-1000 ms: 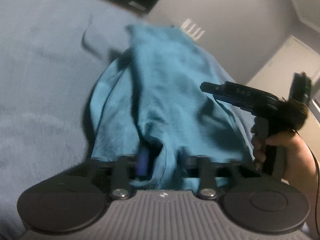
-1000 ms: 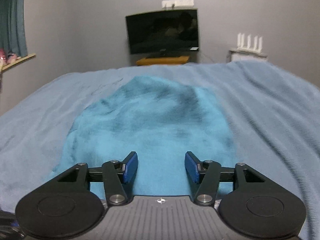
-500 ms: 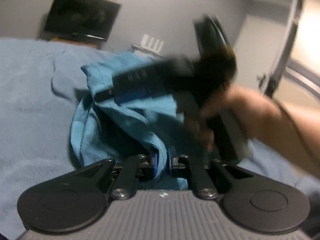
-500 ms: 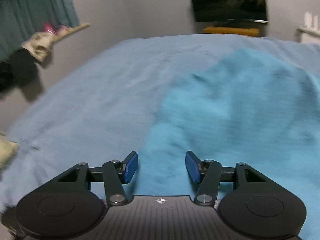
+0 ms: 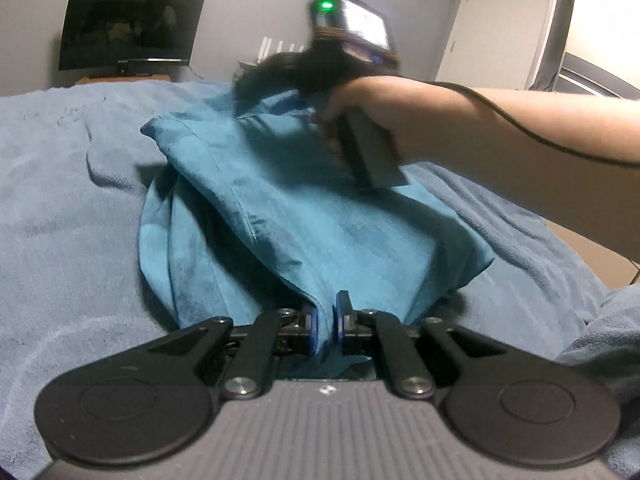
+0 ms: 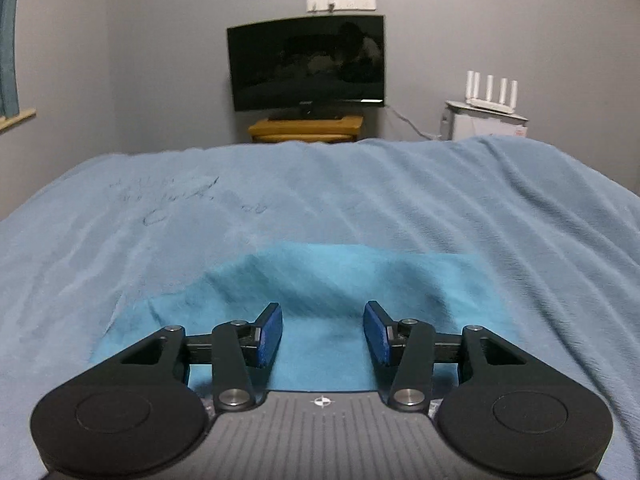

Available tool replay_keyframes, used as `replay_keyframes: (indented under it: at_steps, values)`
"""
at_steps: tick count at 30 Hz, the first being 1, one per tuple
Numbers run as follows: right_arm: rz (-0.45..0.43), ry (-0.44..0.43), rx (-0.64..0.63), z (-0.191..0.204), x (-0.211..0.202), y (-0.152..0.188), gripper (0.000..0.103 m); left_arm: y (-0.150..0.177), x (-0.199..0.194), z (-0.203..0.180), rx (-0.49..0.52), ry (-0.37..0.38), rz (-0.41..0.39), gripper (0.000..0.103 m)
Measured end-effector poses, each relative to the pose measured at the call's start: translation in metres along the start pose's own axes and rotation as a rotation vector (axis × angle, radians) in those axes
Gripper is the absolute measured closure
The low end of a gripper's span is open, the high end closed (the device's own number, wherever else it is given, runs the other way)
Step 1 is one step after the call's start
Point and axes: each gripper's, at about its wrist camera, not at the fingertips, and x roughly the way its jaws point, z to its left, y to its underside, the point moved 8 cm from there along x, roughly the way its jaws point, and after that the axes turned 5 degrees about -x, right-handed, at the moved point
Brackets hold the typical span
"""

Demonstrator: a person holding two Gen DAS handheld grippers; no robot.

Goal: Fold large clothes

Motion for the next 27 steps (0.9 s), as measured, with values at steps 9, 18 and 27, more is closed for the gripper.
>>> replay_keyframes:
  at_steps: [9,18,27]
  values:
    - [-0.020,-0.205,0.023,0.060,0.031,-0.011,0.056,0.000,0.010,0.012,-0.031,0.013,0.030,0.100]
    - [-0.016,0.207,0.013,-0.063,-0.004,-0.001,0.052,0.004,0.007,0.009,-0.036,-0.006,0.026,0.100]
    - [0.005,0.039,0.158,-0.087,-0.106,0.101,0.051,0.004,-0.001,0.008,-0.048,-0.049,0.017,0.099]
